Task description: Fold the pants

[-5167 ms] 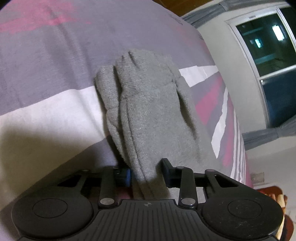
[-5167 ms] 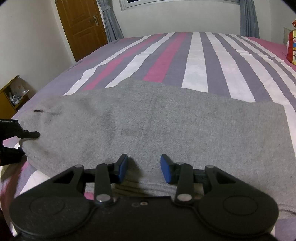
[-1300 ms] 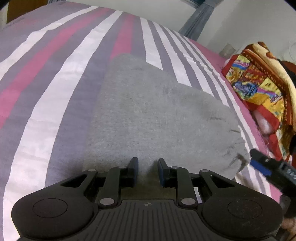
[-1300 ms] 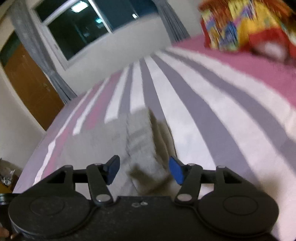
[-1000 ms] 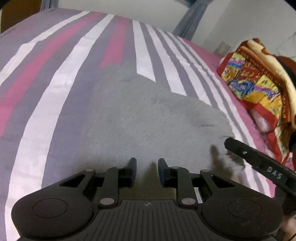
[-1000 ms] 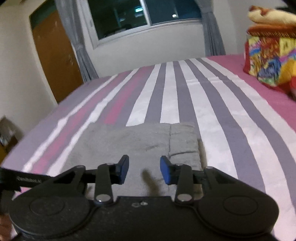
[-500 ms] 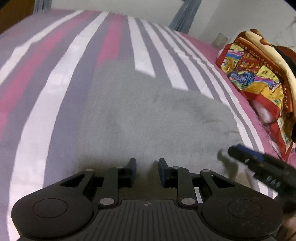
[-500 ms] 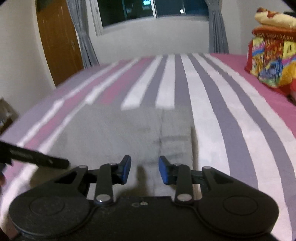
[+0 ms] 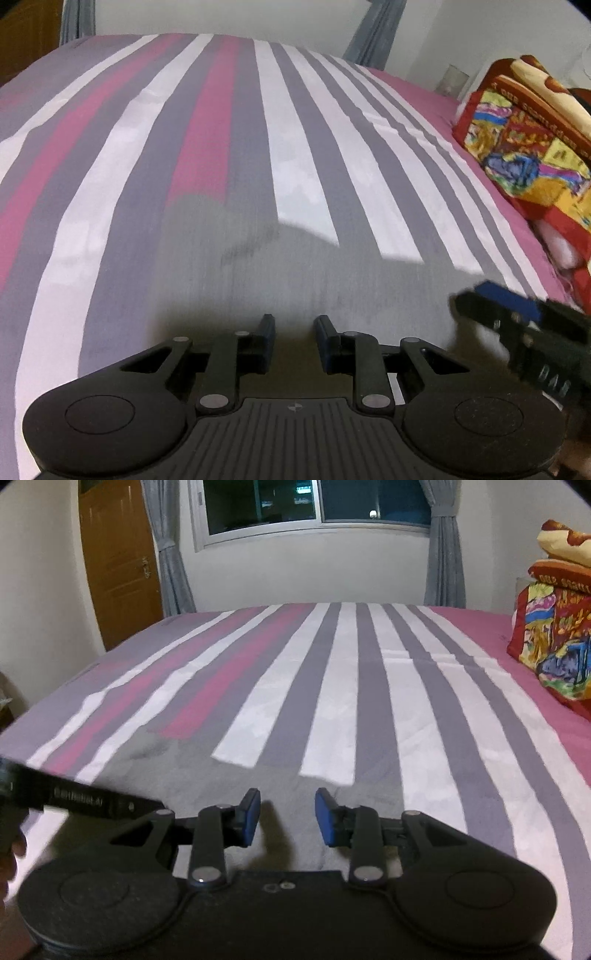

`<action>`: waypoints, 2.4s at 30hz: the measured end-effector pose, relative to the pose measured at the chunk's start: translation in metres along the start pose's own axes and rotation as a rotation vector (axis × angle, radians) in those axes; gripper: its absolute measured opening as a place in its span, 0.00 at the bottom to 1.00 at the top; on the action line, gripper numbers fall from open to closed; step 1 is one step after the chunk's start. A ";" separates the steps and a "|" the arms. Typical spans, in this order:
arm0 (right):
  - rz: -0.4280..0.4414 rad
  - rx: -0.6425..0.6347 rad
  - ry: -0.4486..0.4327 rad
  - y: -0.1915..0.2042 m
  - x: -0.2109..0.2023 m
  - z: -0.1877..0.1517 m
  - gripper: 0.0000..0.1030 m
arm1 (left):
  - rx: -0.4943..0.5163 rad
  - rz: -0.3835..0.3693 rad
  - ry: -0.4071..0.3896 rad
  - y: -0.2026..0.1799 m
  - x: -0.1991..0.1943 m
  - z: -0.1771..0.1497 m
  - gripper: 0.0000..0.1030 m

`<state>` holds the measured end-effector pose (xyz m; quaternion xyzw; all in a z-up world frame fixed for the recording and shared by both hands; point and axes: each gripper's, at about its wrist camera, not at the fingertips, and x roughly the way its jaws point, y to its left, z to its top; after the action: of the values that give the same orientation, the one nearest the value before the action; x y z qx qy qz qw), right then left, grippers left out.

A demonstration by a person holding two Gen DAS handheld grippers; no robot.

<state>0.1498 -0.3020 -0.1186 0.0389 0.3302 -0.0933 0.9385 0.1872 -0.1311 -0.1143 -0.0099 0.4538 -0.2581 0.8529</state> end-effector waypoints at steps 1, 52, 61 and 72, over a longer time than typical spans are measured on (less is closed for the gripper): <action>-0.031 -0.027 0.008 0.000 0.007 -0.002 0.32 | 0.002 0.006 -0.002 -0.001 0.006 0.005 0.24; -0.020 0.024 0.016 0.007 -0.076 -0.071 0.50 | 0.039 0.073 -0.072 -0.017 -0.087 -0.108 0.26; 0.005 0.110 0.012 -0.012 -0.084 -0.065 0.63 | -0.042 0.135 -0.157 0.018 -0.120 -0.101 0.74; 0.189 0.411 0.164 -0.072 -0.059 -0.076 0.75 | -0.232 -0.053 0.005 0.072 -0.082 -0.097 0.74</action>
<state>0.0431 -0.3535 -0.1417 0.2671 0.3742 -0.0667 0.8856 0.1049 -0.0107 -0.1261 -0.1200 0.4821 -0.2264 0.8378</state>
